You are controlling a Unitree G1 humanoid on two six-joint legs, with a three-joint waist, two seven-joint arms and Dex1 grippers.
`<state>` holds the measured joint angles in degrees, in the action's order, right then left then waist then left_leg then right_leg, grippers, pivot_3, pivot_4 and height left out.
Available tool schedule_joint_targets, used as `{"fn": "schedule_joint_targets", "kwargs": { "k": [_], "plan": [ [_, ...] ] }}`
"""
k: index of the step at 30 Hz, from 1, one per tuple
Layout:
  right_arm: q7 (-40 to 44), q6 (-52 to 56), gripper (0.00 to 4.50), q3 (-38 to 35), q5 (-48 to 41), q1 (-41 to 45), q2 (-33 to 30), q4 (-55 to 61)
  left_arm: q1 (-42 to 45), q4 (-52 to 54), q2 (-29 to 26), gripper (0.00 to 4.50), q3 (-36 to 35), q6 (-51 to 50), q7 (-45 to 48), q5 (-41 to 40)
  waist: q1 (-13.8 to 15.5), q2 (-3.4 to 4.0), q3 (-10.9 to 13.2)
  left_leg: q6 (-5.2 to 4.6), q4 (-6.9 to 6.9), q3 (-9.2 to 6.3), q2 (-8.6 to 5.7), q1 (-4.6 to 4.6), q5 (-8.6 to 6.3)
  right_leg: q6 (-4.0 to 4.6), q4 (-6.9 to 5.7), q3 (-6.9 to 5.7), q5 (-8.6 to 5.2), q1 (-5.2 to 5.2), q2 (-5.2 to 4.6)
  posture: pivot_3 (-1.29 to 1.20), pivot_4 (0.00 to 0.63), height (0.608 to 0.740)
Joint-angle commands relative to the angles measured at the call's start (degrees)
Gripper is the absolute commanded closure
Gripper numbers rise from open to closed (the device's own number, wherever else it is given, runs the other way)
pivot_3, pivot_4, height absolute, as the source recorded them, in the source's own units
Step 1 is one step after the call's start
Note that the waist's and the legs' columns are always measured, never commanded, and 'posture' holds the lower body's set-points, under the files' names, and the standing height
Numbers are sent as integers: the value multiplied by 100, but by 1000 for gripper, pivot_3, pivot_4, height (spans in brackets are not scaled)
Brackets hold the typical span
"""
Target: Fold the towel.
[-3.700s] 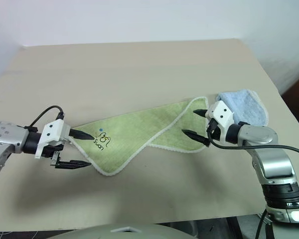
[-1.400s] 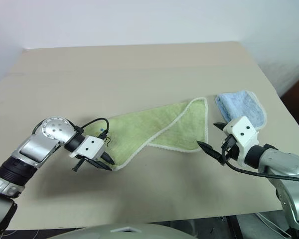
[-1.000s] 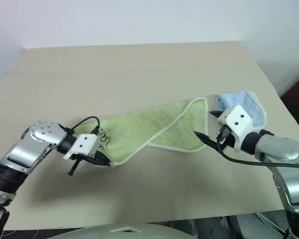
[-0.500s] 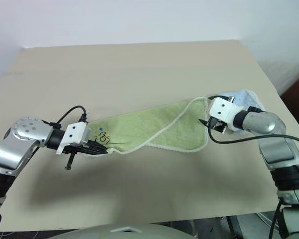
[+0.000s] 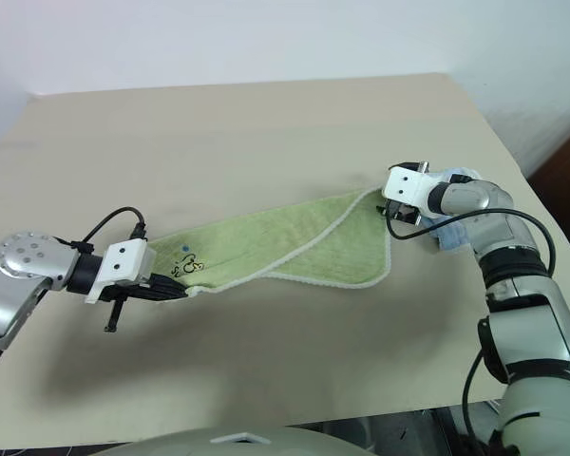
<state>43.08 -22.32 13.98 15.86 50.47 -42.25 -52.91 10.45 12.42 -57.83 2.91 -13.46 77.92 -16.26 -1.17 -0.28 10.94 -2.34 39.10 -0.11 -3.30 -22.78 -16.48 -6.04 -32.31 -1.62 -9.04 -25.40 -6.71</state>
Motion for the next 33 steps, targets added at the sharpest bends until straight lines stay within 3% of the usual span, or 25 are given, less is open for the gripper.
{"fn": "schedule_joint_targets", "kwargs": {
  "k": [1,3,6,17,25,28,33],
  "plan": [
    [-291,-276,0,13,187,407,75,-422,-132,135,-122,4444,-229,89,-69,-13,-3,1,0,0,-1,0,0,1,0,0,-1,0,0,0,0,0,150,728],
    [-327,-370,0,41,241,540,131,-592,-147,123,-115,4444,-235,103,-127,-5,5,2,1,1,-3,0,0,1,0,0,-5,1,1,-3,0,0,150,728],
    [-270,-557,613,54,258,604,142,-663,-150,111,-106,4500,-222,119,-176,2,4,3,1,2,-3,-1,-2,1,1,1,-9,1,2,-3,-1,0,150,728],
    [49,-841,4355,-112,64,231,-91,-194,-45,-72,-46,4500,-146,221,-275,60,1,7,4,2,-3,0,-3,4,1,-14,-13,1,10,-2,0,0,150,728],
    [262,-511,4432,-357,-246,-150,-307,627,518,-478,452,4500,-549,-138,-687,-474,31,11,6,3,-2,0,-4,6,2,-15,-19,1,11,0,0,0,150,728],
    [220,-324,4432,-517,-334,5,-438,679,1570,-1493,987,4500,-1165,-618,-1533,-867,58,8,8,6,3,-3,-6,10,4,-17,-27,1,12,1,-1,0,150,728],
    [1,-116,4432,-666,-333,689,-461,347,3432,-3569,1506,4500,-1434,-259,-2899,-398,1,8,10,18,6,-2,-14,29,13,-19,-74,6,12,5,-3,0,150,728]
  ]
}}
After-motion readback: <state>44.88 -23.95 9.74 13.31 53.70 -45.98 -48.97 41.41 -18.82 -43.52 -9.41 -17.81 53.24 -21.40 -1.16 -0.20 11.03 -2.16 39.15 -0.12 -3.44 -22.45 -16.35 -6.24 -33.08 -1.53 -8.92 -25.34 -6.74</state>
